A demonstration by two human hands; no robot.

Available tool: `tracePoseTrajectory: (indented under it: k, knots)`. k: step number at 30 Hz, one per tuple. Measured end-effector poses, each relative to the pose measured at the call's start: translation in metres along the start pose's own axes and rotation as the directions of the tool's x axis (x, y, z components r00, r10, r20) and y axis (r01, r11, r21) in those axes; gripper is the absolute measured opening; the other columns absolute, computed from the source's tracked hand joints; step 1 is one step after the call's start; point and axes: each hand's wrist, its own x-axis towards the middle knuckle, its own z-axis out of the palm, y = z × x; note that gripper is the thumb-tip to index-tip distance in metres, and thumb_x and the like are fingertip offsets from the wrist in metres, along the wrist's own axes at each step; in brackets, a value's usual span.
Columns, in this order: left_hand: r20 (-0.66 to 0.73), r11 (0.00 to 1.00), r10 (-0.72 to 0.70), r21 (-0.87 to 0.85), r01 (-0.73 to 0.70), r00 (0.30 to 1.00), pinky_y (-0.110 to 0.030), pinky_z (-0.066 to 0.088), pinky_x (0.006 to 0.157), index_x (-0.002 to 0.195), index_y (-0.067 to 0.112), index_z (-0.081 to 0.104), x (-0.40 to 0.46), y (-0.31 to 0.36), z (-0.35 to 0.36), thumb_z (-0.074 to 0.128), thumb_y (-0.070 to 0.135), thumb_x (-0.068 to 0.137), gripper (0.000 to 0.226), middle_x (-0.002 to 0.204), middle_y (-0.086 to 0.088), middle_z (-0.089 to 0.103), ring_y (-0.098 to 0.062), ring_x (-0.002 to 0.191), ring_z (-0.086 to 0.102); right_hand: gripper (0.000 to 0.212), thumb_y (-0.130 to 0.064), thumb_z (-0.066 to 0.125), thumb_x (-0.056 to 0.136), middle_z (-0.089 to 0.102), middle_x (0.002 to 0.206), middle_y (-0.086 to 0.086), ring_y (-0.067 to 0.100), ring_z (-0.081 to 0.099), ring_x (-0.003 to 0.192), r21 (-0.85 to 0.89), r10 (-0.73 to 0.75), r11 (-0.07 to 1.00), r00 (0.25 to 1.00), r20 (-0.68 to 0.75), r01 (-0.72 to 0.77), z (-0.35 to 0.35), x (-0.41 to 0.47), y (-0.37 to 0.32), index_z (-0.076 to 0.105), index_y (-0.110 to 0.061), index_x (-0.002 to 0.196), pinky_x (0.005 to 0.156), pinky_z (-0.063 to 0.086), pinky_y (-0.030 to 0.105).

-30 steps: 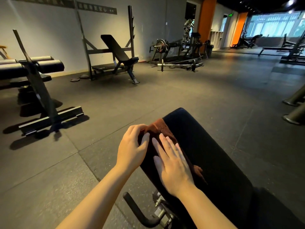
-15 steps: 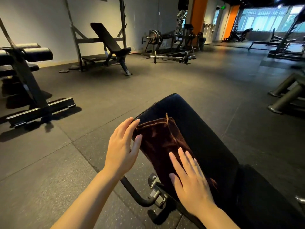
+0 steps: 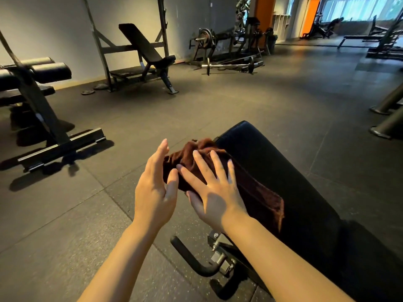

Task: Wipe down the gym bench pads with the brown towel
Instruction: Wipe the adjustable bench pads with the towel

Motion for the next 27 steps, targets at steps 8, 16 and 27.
tracePoseTrajectory:
  k: [8,16,27]
  knots:
    - [-0.022,0.983,0.148,0.112,-0.145,0.989,-0.033,0.039,0.103,0.144,0.022,0.040,0.010,0.014,0.023,0.044,0.029,0.099,0.046,0.137,-0.004,0.054,-0.018,0.126,0.049,0.096,-0.034,0.059,0.084,0.010,0.164,0.008,0.041,0.014,0.148,-0.012,0.030,0.999,0.987,-0.157,-0.033,0.020,-0.034,0.004,-0.005,-0.032,0.156,0.113,0.018,0.064]
    - [0.080,0.952,0.209,0.212,-0.221,0.975,-0.035,0.033,0.100,0.128,0.017,0.058,-0.002,0.023,0.026,0.044,0.030,0.100,0.034,0.123,-0.004,0.061,-0.021,0.114,0.055,0.113,-0.033,0.077,0.075,0.014,0.163,0.012,0.040,0.021,0.144,-0.105,0.117,0.987,0.992,-0.038,-0.120,0.040,-0.120,0.024,-0.001,-0.030,0.157,0.108,0.018,0.061]
    - [0.007,0.941,0.229,0.252,-0.224,0.973,-0.033,0.043,0.089,0.116,0.016,0.068,0.016,0.029,0.071,0.046,0.030,0.099,0.031,0.115,0.000,0.069,-0.019,0.105,0.063,0.061,-0.073,-0.037,0.067,-0.045,0.141,-0.030,0.004,-0.040,0.138,0.188,0.278,0.933,0.945,0.173,-0.308,0.015,-0.109,0.052,-0.034,-0.068,0.127,0.113,-0.028,0.043]
